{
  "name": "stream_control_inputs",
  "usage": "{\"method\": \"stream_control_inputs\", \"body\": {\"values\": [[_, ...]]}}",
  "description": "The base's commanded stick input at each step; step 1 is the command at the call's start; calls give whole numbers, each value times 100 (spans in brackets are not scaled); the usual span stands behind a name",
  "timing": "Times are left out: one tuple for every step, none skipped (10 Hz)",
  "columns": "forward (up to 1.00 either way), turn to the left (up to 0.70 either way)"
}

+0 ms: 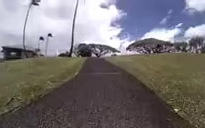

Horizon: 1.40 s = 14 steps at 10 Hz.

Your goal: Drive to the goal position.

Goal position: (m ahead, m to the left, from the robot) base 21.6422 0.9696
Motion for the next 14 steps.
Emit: {"method": "stream_control_inputs", "body": {"values": [[70, 2], [70, 2], [70, 2], [70, 1], [70, 0], [70, 0], [70, 0], [70, 0], [70, 0], [70, 0], [70, 0], [70, 0], [70, 0], [70, 0]]}}
